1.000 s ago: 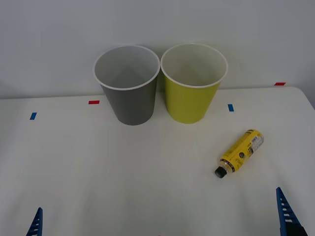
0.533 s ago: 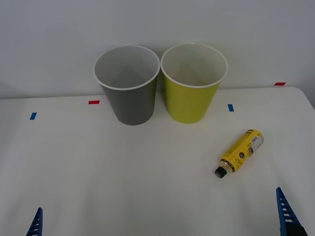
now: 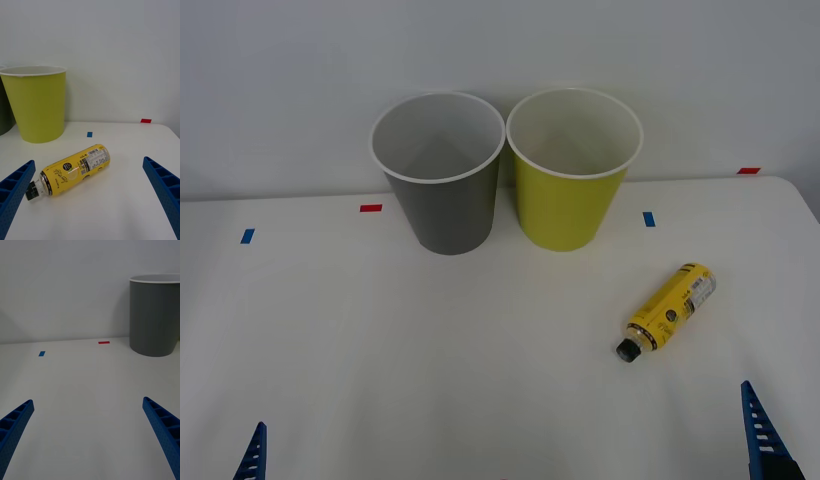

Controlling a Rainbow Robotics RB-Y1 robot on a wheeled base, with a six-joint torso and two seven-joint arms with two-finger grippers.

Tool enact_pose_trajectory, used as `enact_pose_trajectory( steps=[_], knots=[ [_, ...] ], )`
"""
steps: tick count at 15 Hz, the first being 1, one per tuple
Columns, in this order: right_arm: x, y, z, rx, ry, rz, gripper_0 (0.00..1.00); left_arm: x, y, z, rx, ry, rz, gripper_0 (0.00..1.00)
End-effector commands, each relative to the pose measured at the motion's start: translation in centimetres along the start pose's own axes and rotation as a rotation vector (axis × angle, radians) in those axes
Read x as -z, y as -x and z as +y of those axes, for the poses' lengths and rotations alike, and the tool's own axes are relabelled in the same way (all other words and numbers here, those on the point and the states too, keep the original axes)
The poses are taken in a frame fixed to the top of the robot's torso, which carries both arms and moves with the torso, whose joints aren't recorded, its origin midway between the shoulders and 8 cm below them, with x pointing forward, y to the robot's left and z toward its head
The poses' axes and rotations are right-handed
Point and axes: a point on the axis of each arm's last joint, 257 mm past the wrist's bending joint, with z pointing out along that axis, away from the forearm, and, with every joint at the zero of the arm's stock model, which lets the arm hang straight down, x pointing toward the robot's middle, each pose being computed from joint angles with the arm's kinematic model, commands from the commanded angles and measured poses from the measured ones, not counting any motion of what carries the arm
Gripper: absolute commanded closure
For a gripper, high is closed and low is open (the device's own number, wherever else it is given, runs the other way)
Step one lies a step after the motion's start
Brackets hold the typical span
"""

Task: Put cans in the gray bin and PET bottles in the light green bin.

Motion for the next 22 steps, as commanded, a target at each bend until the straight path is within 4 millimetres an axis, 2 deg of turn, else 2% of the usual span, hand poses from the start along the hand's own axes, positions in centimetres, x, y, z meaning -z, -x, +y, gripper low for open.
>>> enact_pose_trajectory(
  steps=[1,15,16,22],
  knots=[
    [0.0,0.0,0.0,0.000,0.000,0.000,0.00,0.0,0.0,0.0,0.000,0.000,0.000,0.00],
    [0.0,0.0,0.0,0.000,0.000,0.000,0.00,0.0,0.0,0.0,0.000,0.000,0.000,0.00],
    [0.6,-2.0,-0.2,-0.016,-0.021,0.041,0.00,0.0,0.0,0.0,0.000,0.000,0.000,0.00],
    [1.0,-2.2,-0.3,-0.025,-0.046,0.020,0.00,0.0,0.0,0.0,0.000,0.000,0.000,0.00]
  ],
)
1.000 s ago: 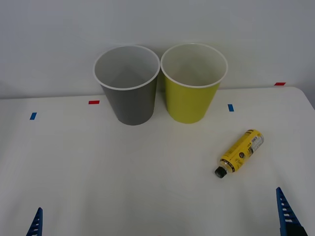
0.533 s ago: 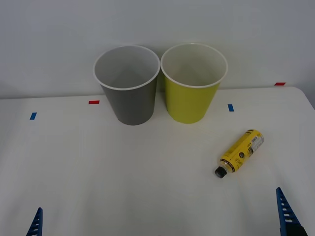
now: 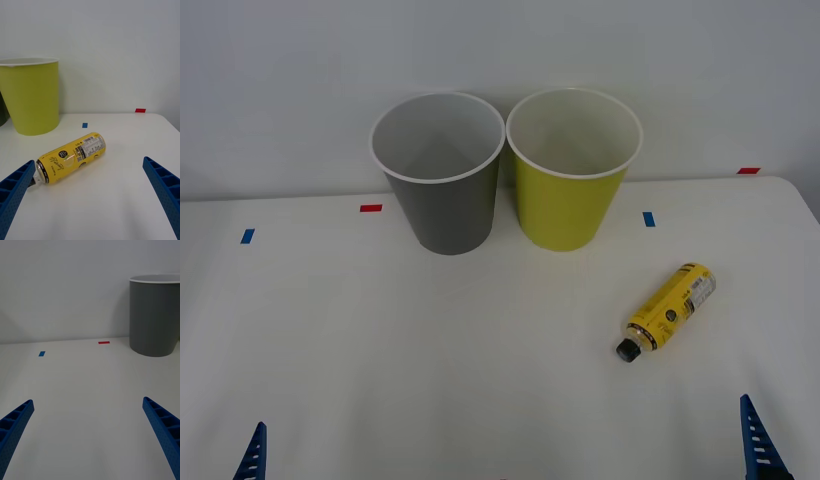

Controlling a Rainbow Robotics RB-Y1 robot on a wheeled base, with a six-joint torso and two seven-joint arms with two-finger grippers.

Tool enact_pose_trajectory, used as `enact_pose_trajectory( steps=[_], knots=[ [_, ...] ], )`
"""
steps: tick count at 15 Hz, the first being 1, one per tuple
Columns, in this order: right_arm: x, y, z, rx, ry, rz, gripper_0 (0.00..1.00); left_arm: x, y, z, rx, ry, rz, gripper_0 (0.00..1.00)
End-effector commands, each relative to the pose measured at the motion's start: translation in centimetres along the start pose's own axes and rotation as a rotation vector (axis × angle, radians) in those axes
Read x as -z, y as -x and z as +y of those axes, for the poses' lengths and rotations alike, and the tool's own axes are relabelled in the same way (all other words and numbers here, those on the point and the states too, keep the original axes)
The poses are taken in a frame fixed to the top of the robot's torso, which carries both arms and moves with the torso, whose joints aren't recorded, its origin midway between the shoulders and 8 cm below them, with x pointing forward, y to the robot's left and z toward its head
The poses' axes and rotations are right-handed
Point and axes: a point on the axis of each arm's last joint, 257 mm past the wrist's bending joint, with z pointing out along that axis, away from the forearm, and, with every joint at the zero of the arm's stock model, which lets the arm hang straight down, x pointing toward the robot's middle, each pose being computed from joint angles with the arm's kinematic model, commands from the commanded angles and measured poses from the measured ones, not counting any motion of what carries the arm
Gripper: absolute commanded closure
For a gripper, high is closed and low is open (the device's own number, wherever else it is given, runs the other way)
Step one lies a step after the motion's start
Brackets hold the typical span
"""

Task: Put cans in the gray bin and PET bottles in the light green bin.

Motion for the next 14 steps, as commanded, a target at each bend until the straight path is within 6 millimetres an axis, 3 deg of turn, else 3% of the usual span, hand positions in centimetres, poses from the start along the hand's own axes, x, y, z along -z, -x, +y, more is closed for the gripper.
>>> enact_pose_trajectory(
  steps=[1,6,9,12,14],
  knots=[
    [0.1,0.1,0.0,-0.002,-0.004,-0.005,0.00,0.0,0.0,0.0,0.000,0.000,0.000,0.00],
    [-0.5,0.5,-0.2,-0.041,-0.018,0.000,0.00,0.0,0.0,0.0,0.000,0.000,0.000,0.00],
    [-2.2,1.0,-0.4,-0.074,-0.044,0.045,0.00,0.0,0.0,0.0,0.000,0.000,0.000,0.00],
    [-4.1,0.5,-2.2,-0.060,-0.086,0.112,0.00,0.0,0.0,0.0,0.000,0.000,0.000,0.00],
    [-5.5,0.2,-2.4,-0.085,-0.100,0.189,0.00,0.0,0.0,0.0,0.000,0.000,0.000,0.00]
  ],
)
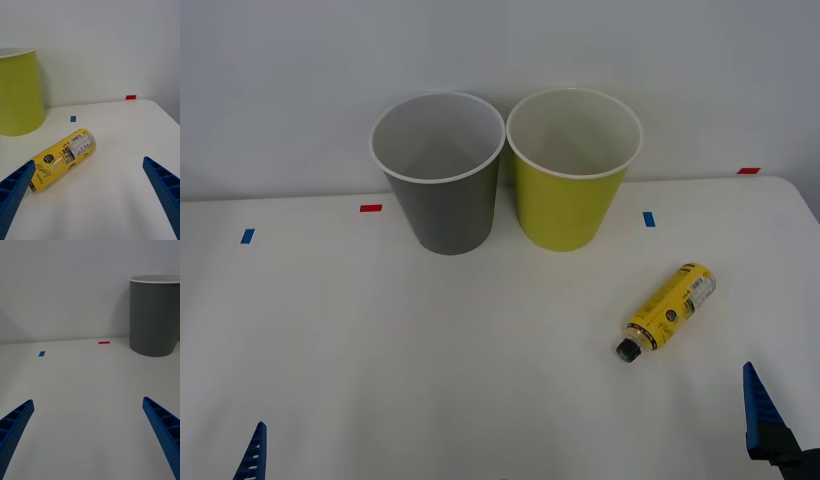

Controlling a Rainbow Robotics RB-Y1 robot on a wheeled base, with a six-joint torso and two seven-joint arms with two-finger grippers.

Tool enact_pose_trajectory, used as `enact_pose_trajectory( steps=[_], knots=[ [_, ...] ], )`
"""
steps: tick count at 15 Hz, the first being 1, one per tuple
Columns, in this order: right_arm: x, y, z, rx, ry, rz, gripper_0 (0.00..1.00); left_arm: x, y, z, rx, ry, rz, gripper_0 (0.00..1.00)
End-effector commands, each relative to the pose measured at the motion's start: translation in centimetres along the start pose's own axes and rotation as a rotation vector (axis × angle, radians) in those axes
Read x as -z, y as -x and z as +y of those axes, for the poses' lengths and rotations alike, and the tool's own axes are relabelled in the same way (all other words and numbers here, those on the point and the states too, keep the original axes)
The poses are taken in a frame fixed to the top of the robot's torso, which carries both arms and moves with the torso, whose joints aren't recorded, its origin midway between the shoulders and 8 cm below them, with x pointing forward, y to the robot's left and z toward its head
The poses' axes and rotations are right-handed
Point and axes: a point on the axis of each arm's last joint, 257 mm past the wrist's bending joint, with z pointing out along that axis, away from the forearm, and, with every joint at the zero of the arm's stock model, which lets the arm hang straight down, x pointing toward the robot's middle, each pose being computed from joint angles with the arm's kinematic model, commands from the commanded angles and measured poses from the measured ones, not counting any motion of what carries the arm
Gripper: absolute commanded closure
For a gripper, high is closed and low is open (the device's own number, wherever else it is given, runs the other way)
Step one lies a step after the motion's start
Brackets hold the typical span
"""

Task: Put cans in the gray bin and PET bottles in the light green bin.

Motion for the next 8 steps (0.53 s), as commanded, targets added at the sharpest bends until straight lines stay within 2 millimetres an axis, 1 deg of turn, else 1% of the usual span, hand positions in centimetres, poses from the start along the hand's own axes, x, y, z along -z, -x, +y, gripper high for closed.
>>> enact_pose_trajectory(
  steps=[1,5,6,8],
  knots=[
    [-2.4,0.5,-0.3,-0.032,-0.028,0.098,0.00,0.0,0.0,0.0,0.000,0.000,0.000,0.00],
    [-5.3,1.1,0.6,-0.171,-0.031,0.234,0.00,0.0,0.0,0.0,0.000,0.000,0.000,0.00],
    [-6.7,1.3,0.8,-0.206,-0.031,0.260,0.00,0.0,0.0,0.0,0.000,0.000,0.000,0.00],
    [-8.8,1.6,1.2,-0.284,-0.053,0.315,0.00,0.0,0.0,0.0,0.000,0.000,0.000,0.00]
  ],
)
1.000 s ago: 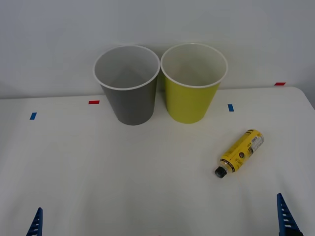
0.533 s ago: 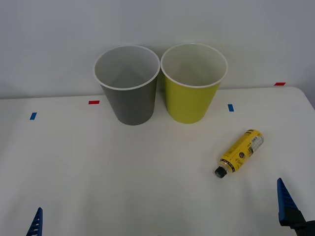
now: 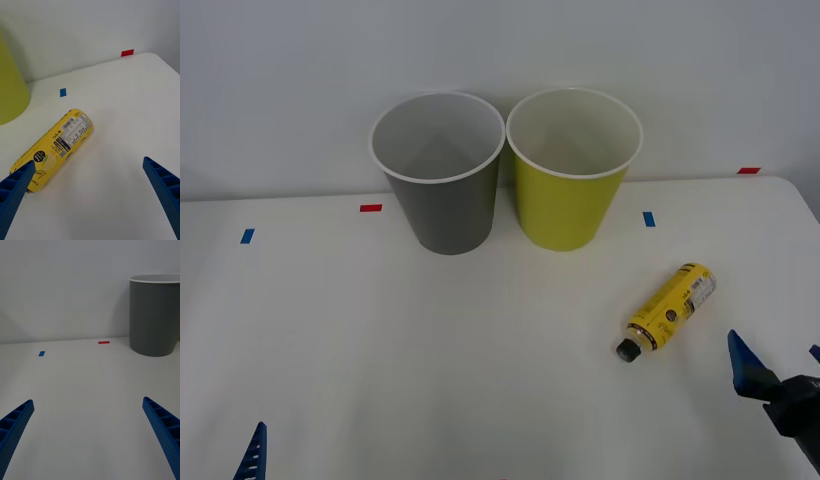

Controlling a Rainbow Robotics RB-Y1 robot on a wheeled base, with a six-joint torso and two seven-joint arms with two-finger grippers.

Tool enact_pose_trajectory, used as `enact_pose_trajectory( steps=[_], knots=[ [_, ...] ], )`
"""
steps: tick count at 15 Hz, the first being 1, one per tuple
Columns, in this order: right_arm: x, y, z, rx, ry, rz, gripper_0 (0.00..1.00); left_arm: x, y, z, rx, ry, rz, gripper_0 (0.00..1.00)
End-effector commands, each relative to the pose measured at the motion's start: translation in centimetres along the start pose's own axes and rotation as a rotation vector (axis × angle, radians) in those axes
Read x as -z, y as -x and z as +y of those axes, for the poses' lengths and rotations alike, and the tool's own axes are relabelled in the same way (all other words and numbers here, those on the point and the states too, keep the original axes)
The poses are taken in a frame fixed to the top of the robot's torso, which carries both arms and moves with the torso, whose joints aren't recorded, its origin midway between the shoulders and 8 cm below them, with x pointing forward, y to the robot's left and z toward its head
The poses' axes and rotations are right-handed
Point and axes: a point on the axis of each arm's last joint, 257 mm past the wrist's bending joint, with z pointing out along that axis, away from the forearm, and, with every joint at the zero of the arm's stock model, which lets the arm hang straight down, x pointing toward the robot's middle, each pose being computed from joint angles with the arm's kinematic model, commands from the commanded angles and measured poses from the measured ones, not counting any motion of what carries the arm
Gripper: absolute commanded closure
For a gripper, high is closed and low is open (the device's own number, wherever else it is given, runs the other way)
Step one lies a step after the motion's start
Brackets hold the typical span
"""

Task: Put cans in the gray bin and PET bottles in the light green bin.

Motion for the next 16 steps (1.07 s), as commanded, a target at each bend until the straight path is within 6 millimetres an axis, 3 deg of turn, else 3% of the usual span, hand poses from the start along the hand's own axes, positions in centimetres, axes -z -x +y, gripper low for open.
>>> enact_pose_trajectory(
  steps=[1,6,9,12,16],
  knots=[
    [-3.4,3.0,1.3,-0.141,-0.021,0.055,0.00,0.0,0.0,0.0,0.000,0.000,0.000,0.00],
    [-6.5,2.5,2.6,-0.386,-0.084,0.203,0.00,0.0,0.0,0.0,0.000,0.000,0.000,0.00],
    [-6.7,1.8,3.3,-0.510,-0.114,0.297,0.00,0.0,0.0,0.0,0.000,0.000,0.000,0.00],
    [-7.1,1.0,3.6,-0.564,-0.128,0.392,0.00,0.0,0.0,0.0,0.000,0.000,0.000,0.00],
    [-9.3,0.3,3.6,-0.575,-0.147,0.490,0.00,0.0,0.0,0.0,0.000,0.000,0.000,0.00]
  ],
)
